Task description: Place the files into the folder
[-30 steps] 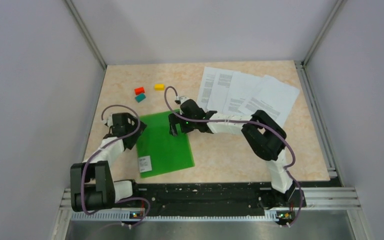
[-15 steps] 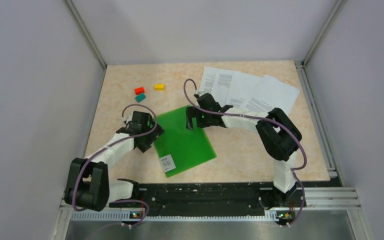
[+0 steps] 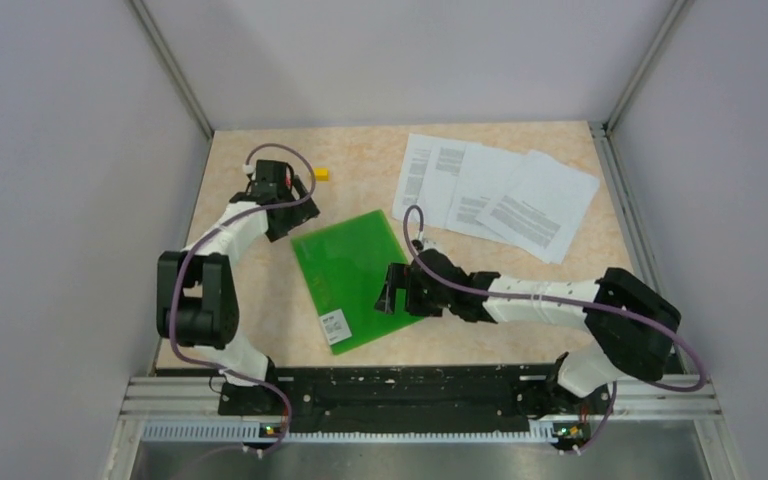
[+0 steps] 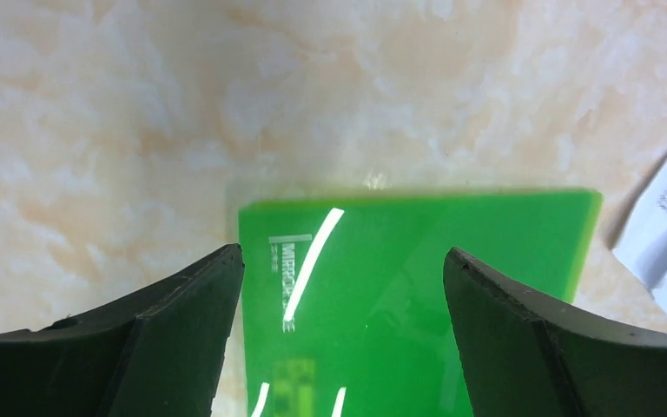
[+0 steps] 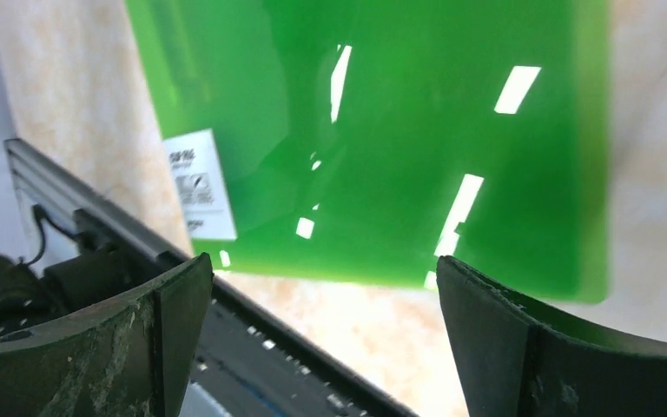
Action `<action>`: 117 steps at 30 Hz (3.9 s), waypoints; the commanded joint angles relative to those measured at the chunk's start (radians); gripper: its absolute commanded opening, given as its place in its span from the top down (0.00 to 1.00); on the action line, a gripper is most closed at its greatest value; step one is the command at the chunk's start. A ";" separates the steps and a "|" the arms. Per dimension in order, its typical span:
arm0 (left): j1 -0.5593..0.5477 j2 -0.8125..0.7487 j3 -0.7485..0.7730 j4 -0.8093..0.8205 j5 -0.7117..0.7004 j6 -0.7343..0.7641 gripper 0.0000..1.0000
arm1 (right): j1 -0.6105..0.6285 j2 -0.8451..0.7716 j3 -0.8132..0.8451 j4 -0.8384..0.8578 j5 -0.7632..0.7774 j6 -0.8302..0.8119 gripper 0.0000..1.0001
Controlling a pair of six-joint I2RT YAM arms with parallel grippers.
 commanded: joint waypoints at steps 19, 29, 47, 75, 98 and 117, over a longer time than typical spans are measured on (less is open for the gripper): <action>0.145 0.294 0.163 0.024 0.333 0.201 0.26 | 0.402 0.150 -0.113 0.504 0.376 0.707 0.01; 0.145 0.252 0.059 0.032 0.310 0.123 0.42 | 0.417 0.189 -0.191 0.637 0.462 0.810 0.01; 0.143 0.225 0.010 -0.020 0.256 0.096 0.77 | 0.419 0.253 -0.348 1.042 0.618 0.806 0.11; 0.151 0.120 0.144 -0.197 0.135 0.016 0.40 | 0.516 0.143 -0.145 0.712 0.828 0.146 1.00; 0.067 -0.380 0.257 -0.509 0.073 -0.080 0.15 | 0.662 0.336 0.316 0.348 0.973 -0.523 1.00; 0.063 -0.526 0.097 -0.552 0.017 0.041 0.85 | 0.702 0.405 0.494 0.161 0.935 -0.581 0.63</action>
